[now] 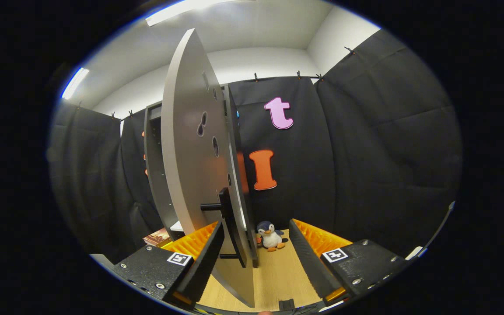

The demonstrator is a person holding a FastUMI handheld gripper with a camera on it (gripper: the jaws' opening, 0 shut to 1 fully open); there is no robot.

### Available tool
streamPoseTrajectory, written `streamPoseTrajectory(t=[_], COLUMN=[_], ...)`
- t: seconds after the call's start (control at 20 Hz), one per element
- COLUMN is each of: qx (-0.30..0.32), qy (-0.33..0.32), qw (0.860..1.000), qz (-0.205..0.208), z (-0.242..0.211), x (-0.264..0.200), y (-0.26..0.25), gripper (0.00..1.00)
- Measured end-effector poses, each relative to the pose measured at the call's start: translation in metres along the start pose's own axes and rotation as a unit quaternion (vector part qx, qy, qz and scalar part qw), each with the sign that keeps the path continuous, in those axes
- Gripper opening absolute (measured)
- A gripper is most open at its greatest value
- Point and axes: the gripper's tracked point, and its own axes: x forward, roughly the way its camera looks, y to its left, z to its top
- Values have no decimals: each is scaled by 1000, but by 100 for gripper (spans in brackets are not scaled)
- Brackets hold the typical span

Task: Open the shoe cabinet door, grab the shoes and put them into the shoe cabinet, then close the shoe cabinet door.

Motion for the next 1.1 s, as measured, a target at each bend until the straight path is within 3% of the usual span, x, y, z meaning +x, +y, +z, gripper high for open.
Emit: streamPoseTrajectory(t=[0.4,0.8,1.1], qx=[-3,7,5], qy=[-8,-10,-3], qw=[1000,997,996], qz=[4,70,86], z=[-2,-14,-24], x=[2,13,35], y=[13,93,142], gripper=[91,90,90])
